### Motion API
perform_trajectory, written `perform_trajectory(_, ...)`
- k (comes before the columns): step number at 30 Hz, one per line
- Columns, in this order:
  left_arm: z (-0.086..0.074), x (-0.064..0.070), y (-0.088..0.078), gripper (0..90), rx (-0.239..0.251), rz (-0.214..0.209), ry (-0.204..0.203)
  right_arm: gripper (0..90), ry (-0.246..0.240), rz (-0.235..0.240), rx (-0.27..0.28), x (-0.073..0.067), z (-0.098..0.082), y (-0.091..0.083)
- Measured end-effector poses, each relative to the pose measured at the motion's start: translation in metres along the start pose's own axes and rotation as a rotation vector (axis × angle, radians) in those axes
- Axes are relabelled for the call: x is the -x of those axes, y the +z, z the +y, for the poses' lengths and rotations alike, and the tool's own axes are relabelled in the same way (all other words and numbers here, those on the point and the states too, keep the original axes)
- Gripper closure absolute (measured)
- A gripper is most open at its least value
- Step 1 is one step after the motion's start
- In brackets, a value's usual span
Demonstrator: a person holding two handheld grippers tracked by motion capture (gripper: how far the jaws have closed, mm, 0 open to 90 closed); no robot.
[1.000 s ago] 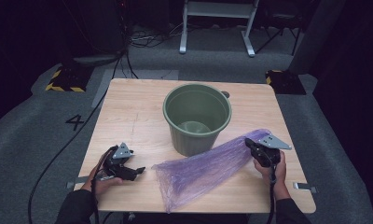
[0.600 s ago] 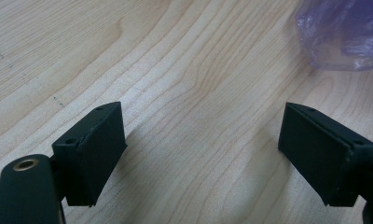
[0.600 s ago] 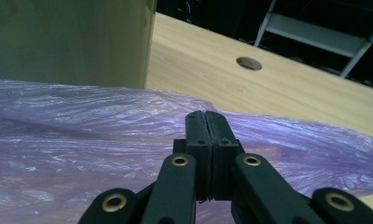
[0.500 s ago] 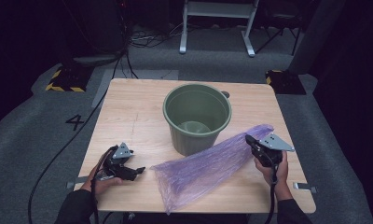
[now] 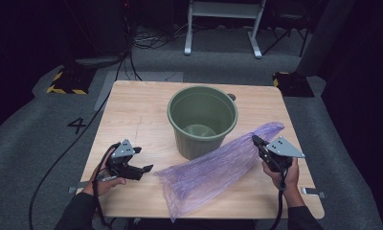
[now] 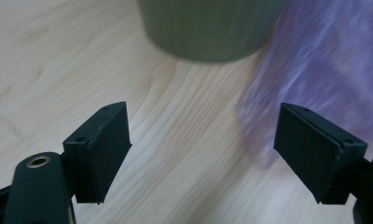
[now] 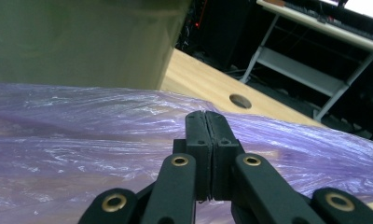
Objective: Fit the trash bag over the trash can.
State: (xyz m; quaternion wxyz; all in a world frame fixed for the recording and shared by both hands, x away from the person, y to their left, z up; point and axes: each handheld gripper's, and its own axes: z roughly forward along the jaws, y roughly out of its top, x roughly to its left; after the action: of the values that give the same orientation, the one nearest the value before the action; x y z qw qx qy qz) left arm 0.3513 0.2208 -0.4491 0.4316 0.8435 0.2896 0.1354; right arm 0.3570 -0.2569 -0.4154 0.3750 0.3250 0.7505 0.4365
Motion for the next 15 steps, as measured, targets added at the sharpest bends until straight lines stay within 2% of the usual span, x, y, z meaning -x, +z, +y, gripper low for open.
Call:
perform_trajectory(4,0.024,0.019,0.0,18.3,0.028,-0.036,0.05,89.2,-0.024,0.004,0.022,-0.003,0.009,-0.003)
perform_trajectory(8,0.043,0.037,0.002,18.1,0.051,-0.081,0.07,89.2,-0.034,0.009,0.044,-0.006,0.018,-0.006)
perform_trajectory(10,0.054,0.048,0.004,18.1,0.055,-0.079,0.09,89.2,-0.044,0.012,0.053,-0.008,0.024,-0.006)
perform_trajectory(12,0.065,0.063,0.006,18.2,0.043,-0.05,0.109,89.2,-0.058,0.015,0.057,-0.011,0.028,-0.007)
perform_trajectory(15,0.077,0.083,0.009,18.3,0.055,-0.093,0.148,89.2,-0.081,0.018,0.062,-0.015,0.035,-0.006)
